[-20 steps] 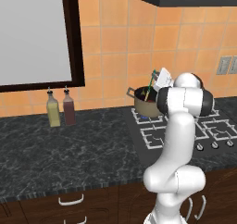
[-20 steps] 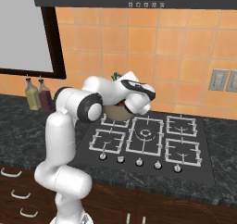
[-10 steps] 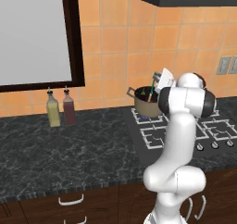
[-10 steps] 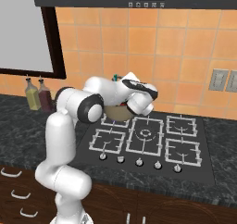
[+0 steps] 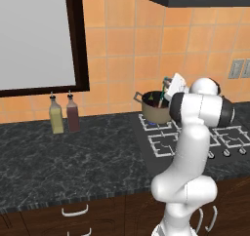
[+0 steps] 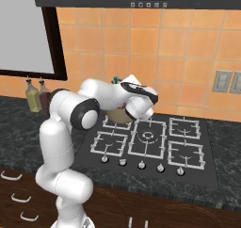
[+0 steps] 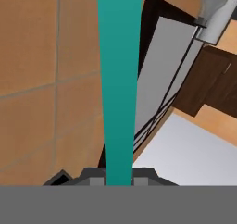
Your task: Put the eggplant and bell pepper in the pot. Retrieve the spatula and lightly stir the vegetables in the pot.
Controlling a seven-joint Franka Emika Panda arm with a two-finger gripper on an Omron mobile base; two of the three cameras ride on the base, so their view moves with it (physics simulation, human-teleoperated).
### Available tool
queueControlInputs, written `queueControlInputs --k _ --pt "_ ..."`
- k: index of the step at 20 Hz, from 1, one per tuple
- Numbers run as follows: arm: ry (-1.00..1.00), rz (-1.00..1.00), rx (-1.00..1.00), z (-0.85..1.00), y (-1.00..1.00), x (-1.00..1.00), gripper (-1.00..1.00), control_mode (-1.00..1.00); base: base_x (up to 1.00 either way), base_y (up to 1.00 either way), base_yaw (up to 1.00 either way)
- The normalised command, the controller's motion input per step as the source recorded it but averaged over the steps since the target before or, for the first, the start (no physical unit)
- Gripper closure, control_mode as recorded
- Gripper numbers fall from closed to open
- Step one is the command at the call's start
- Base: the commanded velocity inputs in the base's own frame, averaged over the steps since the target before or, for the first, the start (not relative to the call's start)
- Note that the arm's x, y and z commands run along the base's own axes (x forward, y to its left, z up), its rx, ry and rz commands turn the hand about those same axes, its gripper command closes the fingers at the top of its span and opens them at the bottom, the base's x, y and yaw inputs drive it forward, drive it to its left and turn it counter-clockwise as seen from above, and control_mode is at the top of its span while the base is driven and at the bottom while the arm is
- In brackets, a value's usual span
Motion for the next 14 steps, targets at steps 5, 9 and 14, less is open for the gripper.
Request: queueControlInputs --k 5,9,14 --pt "0.00 0.00 0.01 0.00 0.21 0.11 1.00 -1.00 0.00 0.00 0.00" --pt "0.00 0.00 0.01 0.00 0.11 0.36 1.00 -1.00 0.00 0.00 0.00" --pt "0.00 0.05 0.00 0.00 0.02 0.63 1.00 -1.00 0.00 0.00 0.00"
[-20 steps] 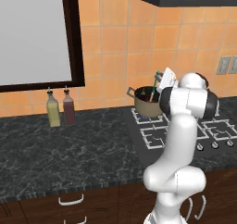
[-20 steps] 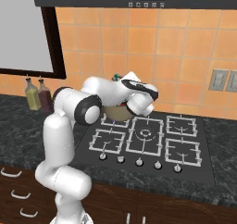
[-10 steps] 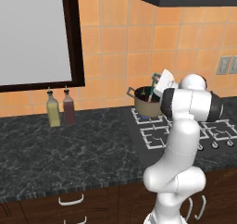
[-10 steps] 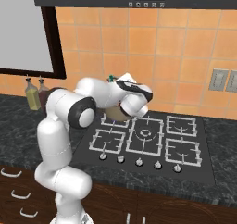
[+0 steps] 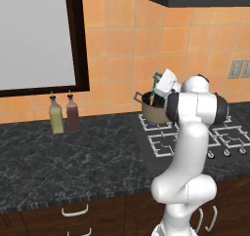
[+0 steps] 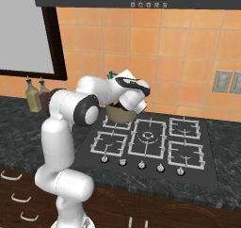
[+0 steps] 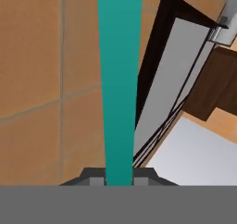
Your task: Put the eggplant and bell pepper in the pot. Retrieve the spatula and lightly stir the vegetables in the pot.
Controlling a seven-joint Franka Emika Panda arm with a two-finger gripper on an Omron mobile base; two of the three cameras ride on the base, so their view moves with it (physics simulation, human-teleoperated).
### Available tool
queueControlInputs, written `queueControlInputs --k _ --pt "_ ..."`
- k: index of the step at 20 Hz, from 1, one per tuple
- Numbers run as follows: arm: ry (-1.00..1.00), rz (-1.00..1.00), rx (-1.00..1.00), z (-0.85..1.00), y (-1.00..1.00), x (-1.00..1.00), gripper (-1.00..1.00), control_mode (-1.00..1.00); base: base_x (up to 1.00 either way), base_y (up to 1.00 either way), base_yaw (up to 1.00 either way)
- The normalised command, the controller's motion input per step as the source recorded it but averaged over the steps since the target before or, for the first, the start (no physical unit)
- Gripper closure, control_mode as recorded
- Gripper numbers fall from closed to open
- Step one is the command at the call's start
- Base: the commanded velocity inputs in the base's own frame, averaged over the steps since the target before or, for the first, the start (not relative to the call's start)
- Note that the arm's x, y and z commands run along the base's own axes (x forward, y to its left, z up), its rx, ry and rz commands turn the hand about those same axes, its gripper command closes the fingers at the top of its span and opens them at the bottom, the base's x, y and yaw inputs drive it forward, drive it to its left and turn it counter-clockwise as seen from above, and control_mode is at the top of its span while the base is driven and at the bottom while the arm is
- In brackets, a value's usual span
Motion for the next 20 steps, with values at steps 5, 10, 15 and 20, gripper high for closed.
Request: queueControlInputs --k 5,10,15,20 --pt "0.00 0.06 0.02 -0.17 0.00 0.62 1.00 -1.00 0.00 0.00 0.00" --pt "0.08 0.02 0.04 -0.69 -0.01 0.58 1.00 -1.00 0.00 0.00 0.00" --pt "0.19 -0.12 0.07 -1.00 -0.27 0.03 1.00 -1.00 0.00 0.00 0.00" --pt "0.16 -0.48 0.09 -0.94 -0.59 -0.12 1.00 -1.00 0.00 0.00 0.00"
